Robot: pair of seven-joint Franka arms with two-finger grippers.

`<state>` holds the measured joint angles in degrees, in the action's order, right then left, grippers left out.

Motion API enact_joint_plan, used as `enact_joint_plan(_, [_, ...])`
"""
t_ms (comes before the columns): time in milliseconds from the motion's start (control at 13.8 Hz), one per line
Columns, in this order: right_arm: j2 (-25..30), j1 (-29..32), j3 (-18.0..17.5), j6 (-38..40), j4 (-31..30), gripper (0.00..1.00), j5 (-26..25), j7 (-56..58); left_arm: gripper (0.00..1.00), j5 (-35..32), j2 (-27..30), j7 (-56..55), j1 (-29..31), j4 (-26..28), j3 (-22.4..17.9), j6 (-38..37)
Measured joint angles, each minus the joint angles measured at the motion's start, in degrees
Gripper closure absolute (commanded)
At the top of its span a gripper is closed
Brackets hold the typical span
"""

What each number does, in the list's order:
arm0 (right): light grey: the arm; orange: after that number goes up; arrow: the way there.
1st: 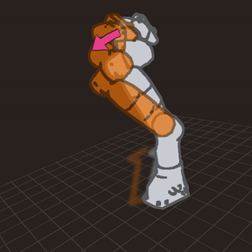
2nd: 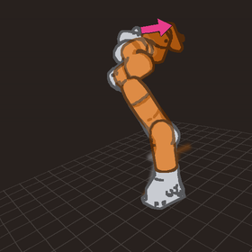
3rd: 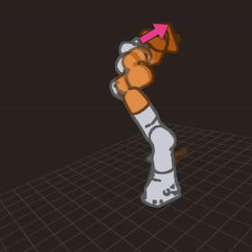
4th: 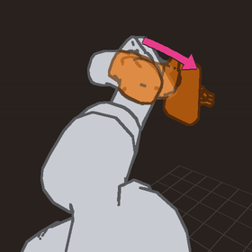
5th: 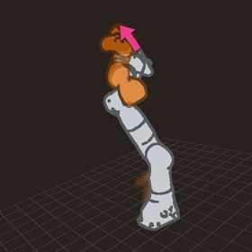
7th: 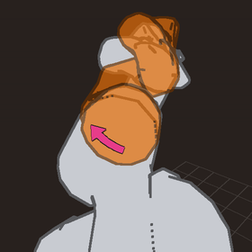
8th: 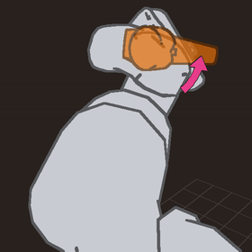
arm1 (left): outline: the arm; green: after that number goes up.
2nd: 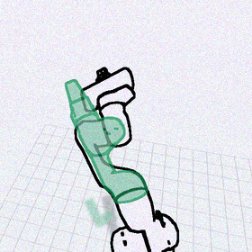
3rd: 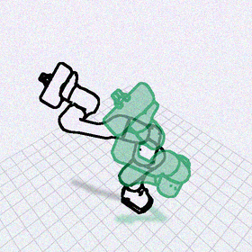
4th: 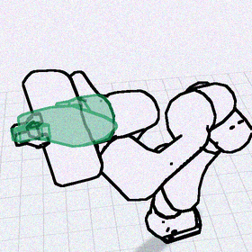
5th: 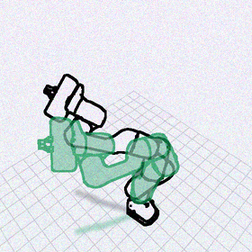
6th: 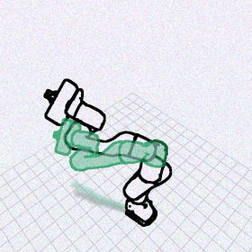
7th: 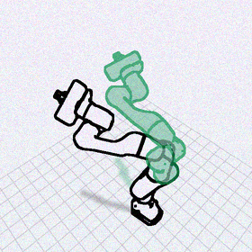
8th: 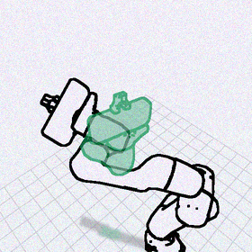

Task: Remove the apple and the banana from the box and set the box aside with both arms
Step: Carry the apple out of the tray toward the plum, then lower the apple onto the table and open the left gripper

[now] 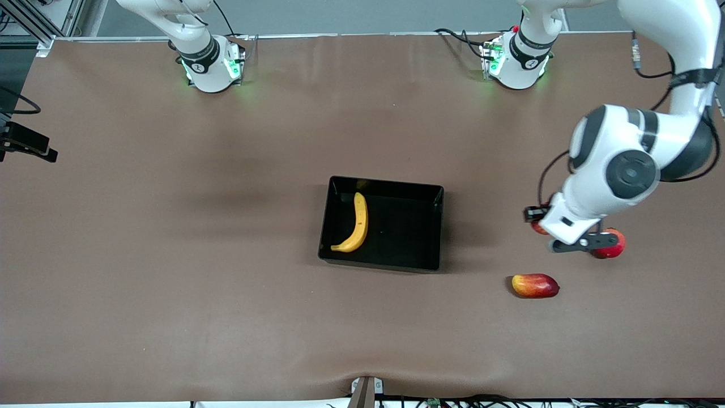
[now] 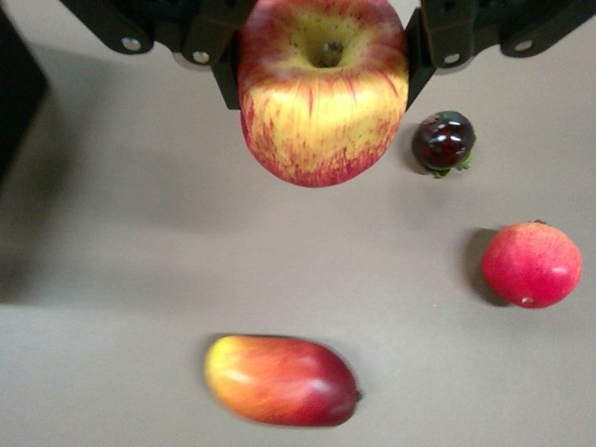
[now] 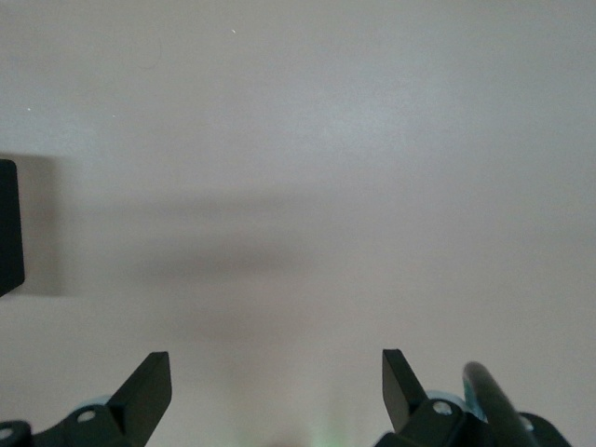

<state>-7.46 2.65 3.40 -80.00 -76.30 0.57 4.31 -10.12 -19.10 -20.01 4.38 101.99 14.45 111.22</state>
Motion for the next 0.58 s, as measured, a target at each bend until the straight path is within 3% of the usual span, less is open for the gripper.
enact_joint_plan(290, [0.00, 0.22, 0.22, 0.00, 0.01, 0.00, 3.03, 0.00, 1.00, -0.03, -3.79, 0.45, 2.27, 6.48, 0.00, 8.95])
enact_joint_plan(580, [0.00, 0.29, 0.31, 0.00, 0.01, 0.00, 3.04, 0.01, 1.00, -4.77, -9.57, 0.45, 3.65, 8.02, -0.10, 16.46])
